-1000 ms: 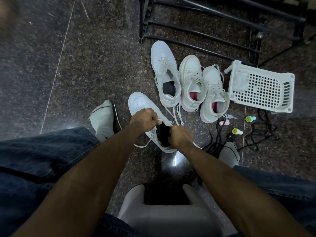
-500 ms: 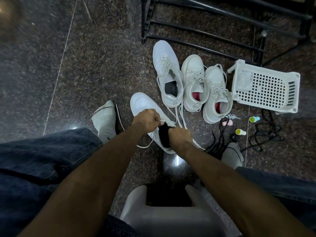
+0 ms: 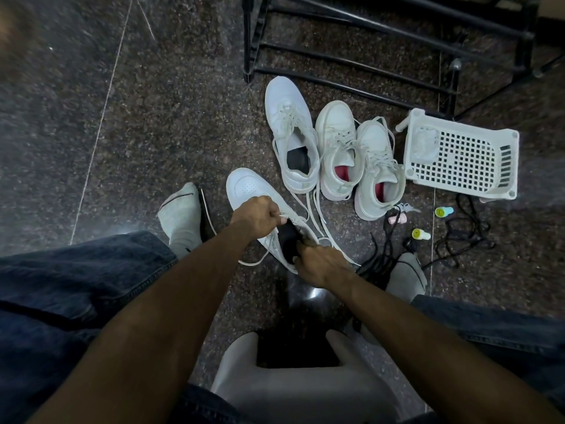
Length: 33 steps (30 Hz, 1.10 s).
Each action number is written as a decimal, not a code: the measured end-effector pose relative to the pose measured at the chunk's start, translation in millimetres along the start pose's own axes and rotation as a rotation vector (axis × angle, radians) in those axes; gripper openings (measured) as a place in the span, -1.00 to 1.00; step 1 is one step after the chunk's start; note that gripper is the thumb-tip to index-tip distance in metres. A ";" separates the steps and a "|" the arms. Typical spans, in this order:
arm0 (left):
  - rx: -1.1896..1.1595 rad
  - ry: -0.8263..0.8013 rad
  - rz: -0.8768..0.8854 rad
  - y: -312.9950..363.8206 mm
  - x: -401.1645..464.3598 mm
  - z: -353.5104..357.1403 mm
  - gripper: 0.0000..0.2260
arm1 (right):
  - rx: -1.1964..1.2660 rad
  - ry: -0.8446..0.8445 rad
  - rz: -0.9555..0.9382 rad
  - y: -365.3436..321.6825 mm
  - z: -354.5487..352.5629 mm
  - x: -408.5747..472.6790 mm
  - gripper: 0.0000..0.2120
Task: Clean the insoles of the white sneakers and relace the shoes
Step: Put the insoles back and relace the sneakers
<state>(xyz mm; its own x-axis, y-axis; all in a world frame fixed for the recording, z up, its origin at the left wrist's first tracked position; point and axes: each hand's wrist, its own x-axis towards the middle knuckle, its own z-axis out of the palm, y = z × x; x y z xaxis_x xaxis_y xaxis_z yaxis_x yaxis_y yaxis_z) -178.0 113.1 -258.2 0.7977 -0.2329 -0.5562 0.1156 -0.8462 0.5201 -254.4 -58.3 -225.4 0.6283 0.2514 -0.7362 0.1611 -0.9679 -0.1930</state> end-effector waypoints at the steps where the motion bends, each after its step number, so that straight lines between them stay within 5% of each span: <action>1: 0.002 0.000 0.004 0.3 0.0 0.1 -0.77 | 0.009 -0.015 -0.002 1.0 0.1 1.9 -0.63; 10: 0.001 -0.005 0.007 0.0 0.3 -0.3 -0.80 | 0.251 -0.172 0.047 16.0 -19.5 11.6 -0.58; 19: -0.020 0.024 0.019 -0.3 -0.6 2.0 -0.78 | -0.220 0.008 -0.144 -2.0 -21.9 -2.7 -0.66; 26: -0.039 0.023 0.031 -1.0 0.3 1.8 -0.78 | -0.123 -0.044 -0.027 -5.8 -20.7 5.2 -0.64; 33: -0.029 0.013 0.022 1.8 -0.9 0.2 -0.77 | 0.344 -0.210 0.120 5.7 -29.5 21.0 -0.56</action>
<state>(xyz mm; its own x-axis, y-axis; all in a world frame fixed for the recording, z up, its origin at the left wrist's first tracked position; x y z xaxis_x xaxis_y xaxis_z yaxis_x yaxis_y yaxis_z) -178.6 111.7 -256.9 0.8076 -0.2452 -0.5363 0.1146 -0.8269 0.5506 -217.8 -58.7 -222.8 0.4529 0.1666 -0.8759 -0.1892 -0.9421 -0.2770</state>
